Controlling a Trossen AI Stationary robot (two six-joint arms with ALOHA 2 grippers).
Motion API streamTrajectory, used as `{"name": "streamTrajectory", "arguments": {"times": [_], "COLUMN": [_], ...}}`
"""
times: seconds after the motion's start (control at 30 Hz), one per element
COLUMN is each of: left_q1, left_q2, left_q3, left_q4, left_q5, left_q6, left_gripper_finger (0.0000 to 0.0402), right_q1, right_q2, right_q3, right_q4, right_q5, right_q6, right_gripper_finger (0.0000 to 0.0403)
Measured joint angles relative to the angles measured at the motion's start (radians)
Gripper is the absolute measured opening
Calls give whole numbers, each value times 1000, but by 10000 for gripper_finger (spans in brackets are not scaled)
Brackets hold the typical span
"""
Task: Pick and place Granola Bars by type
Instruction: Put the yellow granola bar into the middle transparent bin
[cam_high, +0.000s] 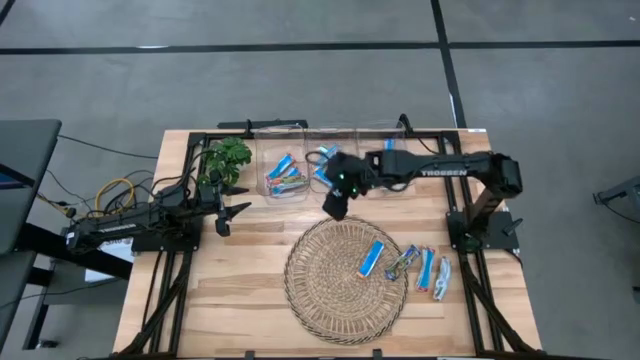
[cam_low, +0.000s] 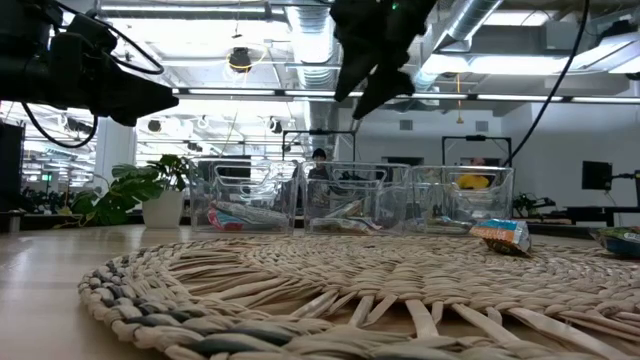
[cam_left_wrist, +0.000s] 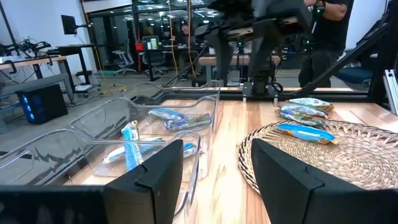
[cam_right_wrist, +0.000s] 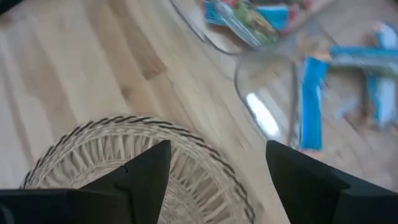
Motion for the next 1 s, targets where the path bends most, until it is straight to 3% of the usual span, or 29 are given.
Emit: {"name": "streamTrajectory", "arguments": {"times": [0.13,0.5,0.67,1.0], "left_q1": [0,0,0,0], "left_q2": [0,0,0,0], "left_q3": [0,0,0,0], "left_q4": [0,0,0,0], "left_q5": [0,0,0,0], "left_q6": [0,0,0,0], "left_gripper_finger": [183,183,183,183], "right_q1": [97,345,404,491], "right_q2": [-1,11,11,12], "right_q3": [0,-34,-80,-255], "right_q4": [-96,-446,-446,-245], "right_q5": [115,200,194,191], "right_q6": [230,958,1118,1419], "right_gripper_finger": [255,255,255,255]}}
